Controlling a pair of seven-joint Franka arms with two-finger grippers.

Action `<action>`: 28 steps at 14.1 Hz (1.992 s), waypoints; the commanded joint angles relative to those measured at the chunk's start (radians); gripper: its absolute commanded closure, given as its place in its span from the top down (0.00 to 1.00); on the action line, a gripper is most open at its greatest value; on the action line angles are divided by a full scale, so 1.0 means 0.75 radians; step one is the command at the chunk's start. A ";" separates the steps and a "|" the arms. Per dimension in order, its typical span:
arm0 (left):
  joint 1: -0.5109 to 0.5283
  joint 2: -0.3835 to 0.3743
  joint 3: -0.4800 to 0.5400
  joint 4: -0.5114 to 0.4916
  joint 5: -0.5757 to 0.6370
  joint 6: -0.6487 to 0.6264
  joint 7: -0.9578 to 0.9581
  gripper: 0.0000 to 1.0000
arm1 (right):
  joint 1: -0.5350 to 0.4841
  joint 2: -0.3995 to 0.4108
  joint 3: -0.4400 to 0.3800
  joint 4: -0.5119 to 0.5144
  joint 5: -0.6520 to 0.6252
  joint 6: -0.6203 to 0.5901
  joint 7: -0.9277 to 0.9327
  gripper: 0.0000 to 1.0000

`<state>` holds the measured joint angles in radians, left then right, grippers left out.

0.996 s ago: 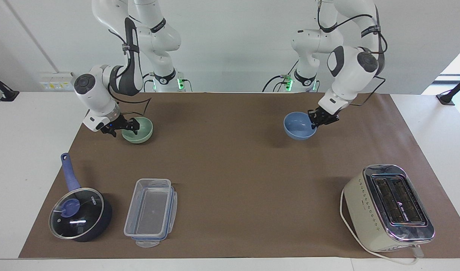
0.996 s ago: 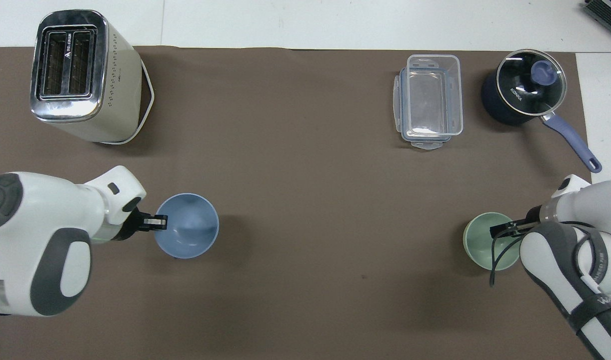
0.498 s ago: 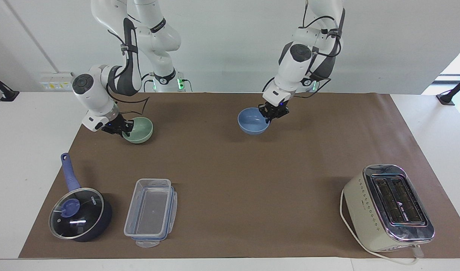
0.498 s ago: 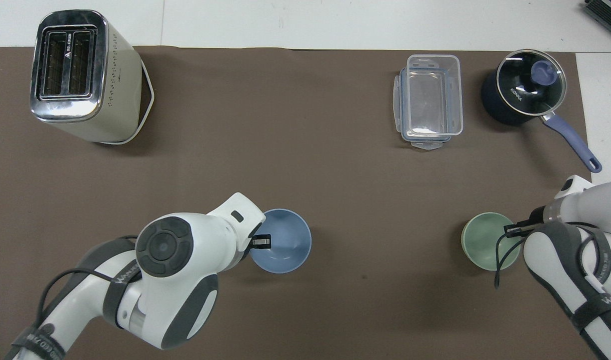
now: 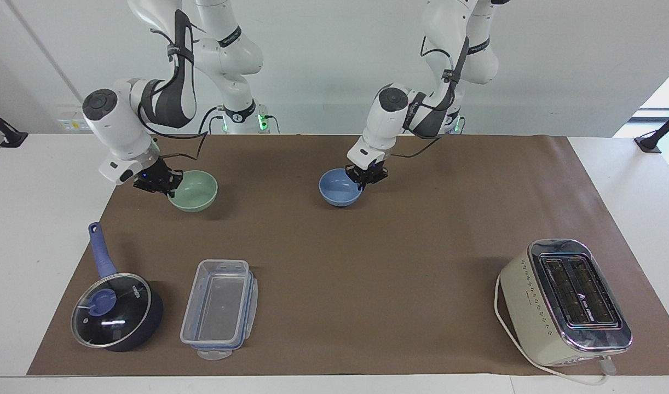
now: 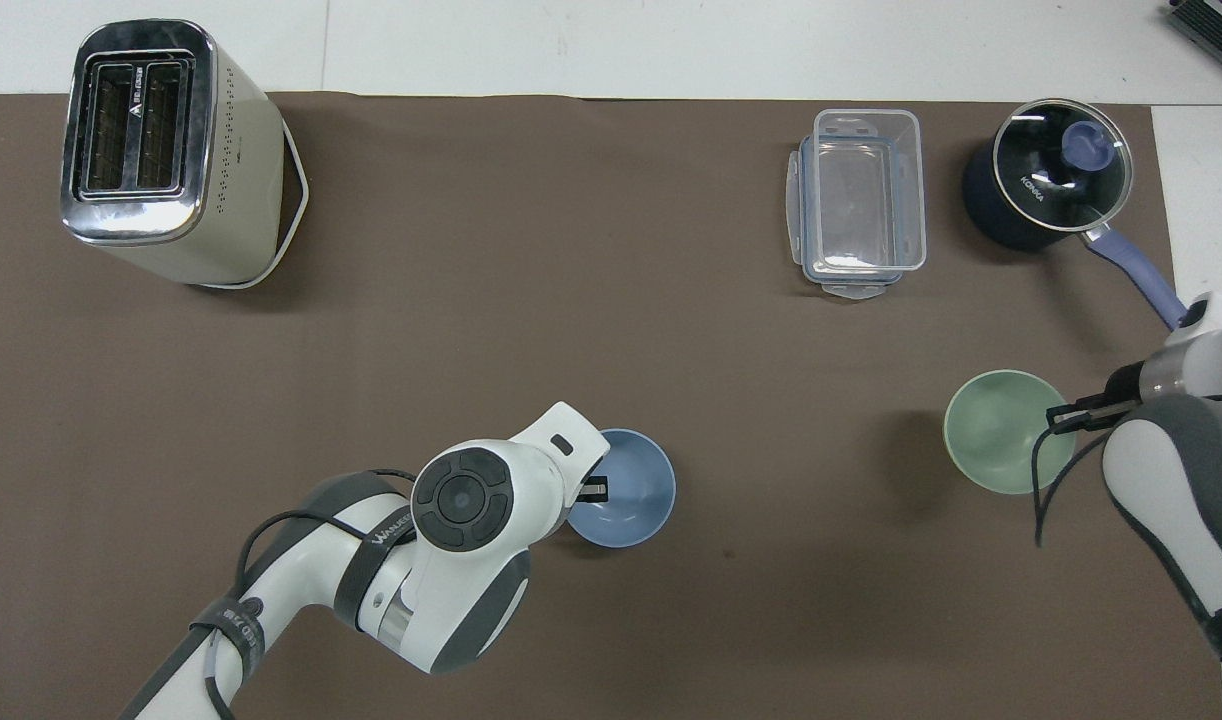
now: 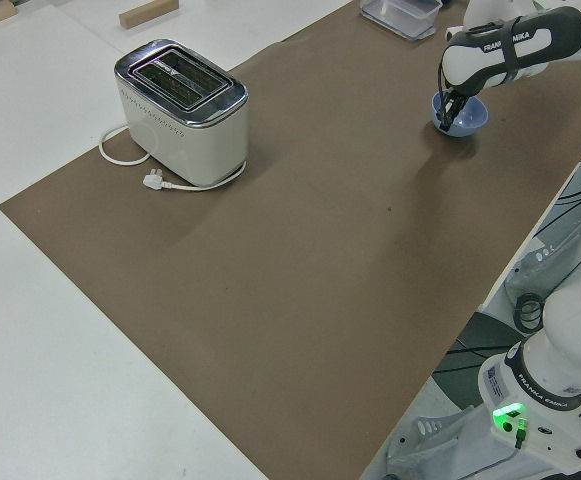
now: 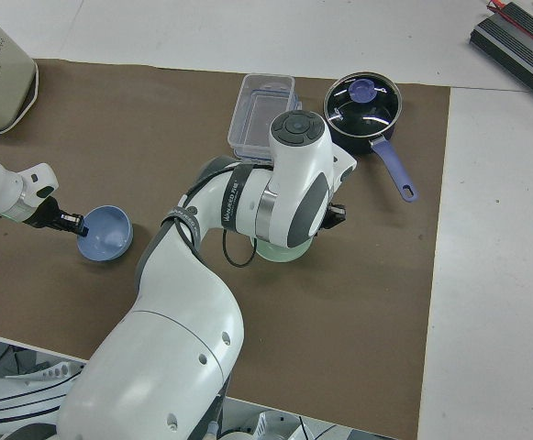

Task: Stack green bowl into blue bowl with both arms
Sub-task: 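Carry the blue bowl toward the table center while the right gripper lifts, then release the blue bowl with the left gripper while the right gripper carries over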

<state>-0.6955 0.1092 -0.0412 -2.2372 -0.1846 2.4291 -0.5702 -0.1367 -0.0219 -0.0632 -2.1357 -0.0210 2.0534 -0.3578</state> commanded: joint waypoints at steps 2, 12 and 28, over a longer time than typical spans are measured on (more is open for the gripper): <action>-0.022 0.010 0.022 0.023 0.007 -0.007 -0.031 0.56 | -0.010 -0.040 0.007 0.172 0.006 -0.173 -0.071 0.00; 0.242 -0.309 0.041 0.034 0.027 -0.475 0.332 1.00 | -0.008 -0.067 0.186 0.358 0.030 -0.386 0.109 0.00; 0.737 -0.148 0.041 0.909 0.201 -1.161 0.862 1.00 | 0.585 0.031 0.473 0.175 0.152 -0.040 1.242 0.00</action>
<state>-0.1579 -0.0478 0.0018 -1.6283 -0.0538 1.6143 0.0678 0.3020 0.0120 0.2980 -1.9531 0.0394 1.9757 0.5684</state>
